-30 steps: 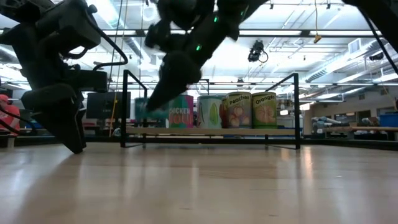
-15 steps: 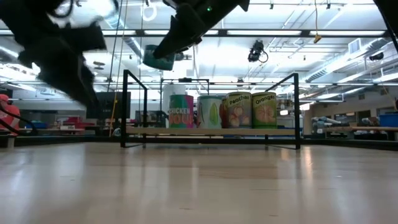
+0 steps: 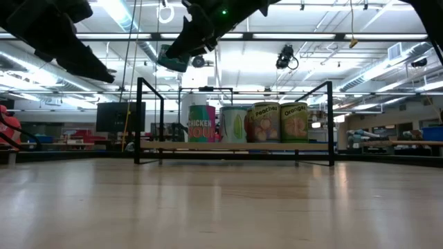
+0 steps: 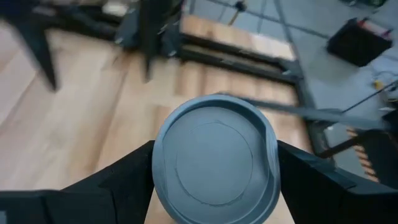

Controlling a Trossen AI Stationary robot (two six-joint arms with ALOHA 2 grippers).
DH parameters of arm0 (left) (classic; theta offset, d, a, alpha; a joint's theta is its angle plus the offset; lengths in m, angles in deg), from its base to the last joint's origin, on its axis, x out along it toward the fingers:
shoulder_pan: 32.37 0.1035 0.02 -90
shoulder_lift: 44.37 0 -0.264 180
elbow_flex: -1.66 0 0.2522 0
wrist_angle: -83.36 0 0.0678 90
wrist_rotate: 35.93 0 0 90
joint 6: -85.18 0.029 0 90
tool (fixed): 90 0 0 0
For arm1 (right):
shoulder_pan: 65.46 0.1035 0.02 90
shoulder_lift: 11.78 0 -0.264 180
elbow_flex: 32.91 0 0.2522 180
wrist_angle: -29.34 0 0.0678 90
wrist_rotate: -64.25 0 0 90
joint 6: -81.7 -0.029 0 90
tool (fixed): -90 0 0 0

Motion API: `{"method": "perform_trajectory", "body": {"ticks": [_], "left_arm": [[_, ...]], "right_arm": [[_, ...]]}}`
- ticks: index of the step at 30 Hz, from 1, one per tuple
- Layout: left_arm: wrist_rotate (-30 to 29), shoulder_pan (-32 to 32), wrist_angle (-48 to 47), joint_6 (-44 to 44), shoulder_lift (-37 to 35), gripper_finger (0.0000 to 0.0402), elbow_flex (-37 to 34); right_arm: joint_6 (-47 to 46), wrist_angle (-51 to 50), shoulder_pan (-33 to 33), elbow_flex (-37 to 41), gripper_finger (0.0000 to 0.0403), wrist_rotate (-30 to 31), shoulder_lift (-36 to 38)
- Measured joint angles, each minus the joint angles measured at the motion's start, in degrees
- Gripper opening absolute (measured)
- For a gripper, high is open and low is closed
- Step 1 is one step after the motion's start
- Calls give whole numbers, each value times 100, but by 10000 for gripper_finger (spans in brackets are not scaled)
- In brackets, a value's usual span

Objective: Pick and place cans onto a shelf
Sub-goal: Put the canned tuna on the shelf

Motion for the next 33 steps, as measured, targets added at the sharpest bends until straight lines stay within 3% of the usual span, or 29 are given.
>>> {"method": "perform_trajectory", "body": {"ticks": [16,33], "left_arm": [[-198,-21,144,37,-202,396,-122],[-193,-21,107,-79,-204,396,-120]], "right_arm": [[265,-578,-706,-1295,300,-261,-1249],[491,-1103,-814,-1381,301,-244,-1504]]}}
